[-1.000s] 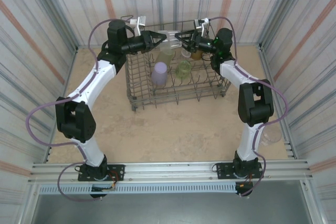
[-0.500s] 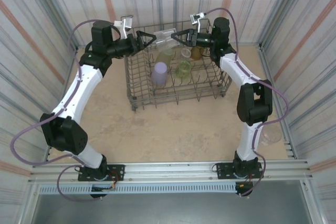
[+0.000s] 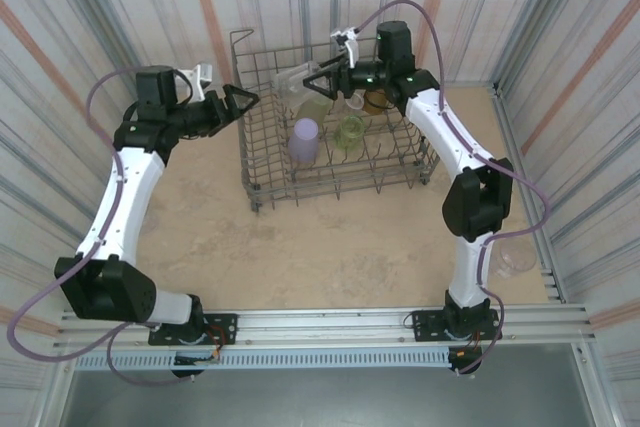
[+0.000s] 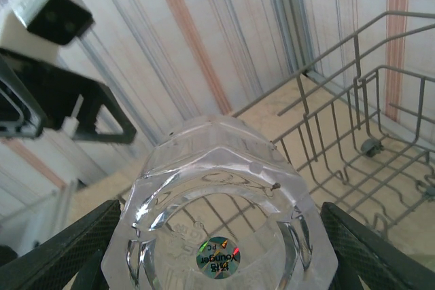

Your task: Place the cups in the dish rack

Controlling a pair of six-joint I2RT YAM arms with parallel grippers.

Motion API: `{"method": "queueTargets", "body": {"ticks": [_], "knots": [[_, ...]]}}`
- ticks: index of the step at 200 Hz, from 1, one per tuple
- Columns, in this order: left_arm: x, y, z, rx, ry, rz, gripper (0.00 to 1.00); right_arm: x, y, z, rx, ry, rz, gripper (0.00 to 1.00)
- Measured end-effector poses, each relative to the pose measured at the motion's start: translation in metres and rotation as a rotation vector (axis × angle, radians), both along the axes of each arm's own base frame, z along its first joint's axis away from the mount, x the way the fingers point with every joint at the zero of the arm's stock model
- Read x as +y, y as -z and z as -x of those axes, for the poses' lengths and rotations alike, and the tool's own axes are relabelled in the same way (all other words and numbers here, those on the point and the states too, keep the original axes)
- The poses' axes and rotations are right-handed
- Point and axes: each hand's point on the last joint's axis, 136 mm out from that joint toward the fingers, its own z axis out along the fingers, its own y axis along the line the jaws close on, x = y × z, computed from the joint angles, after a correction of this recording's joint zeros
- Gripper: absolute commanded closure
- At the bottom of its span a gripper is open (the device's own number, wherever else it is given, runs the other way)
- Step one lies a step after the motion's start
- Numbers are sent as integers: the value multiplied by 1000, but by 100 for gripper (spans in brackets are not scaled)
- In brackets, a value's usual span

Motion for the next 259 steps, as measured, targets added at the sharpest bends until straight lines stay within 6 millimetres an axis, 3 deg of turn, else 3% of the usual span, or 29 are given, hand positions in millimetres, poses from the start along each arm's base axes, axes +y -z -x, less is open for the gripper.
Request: {"method": "queueTargets", "body": {"ticks": [42, 108, 148, 204, 259], "knots": [[32, -3, 13, -8, -71, -36, 1, 22, 27, -7, -118, -2, 141, 60], [38, 22, 28, 58, -66, -84, 1, 55, 89, -23, -196, 0, 350, 62], [41, 26, 28, 51, -63, -111, 1, 72, 99, -26, -278, 10, 429, 61], [42, 32, 28, 46, -50, -131, 1, 95, 94, -35, -401, 21, 467, 61], [43, 38, 27, 52, -42, -140, 1, 112, 132, -43, -391, 17, 502, 62]]}}
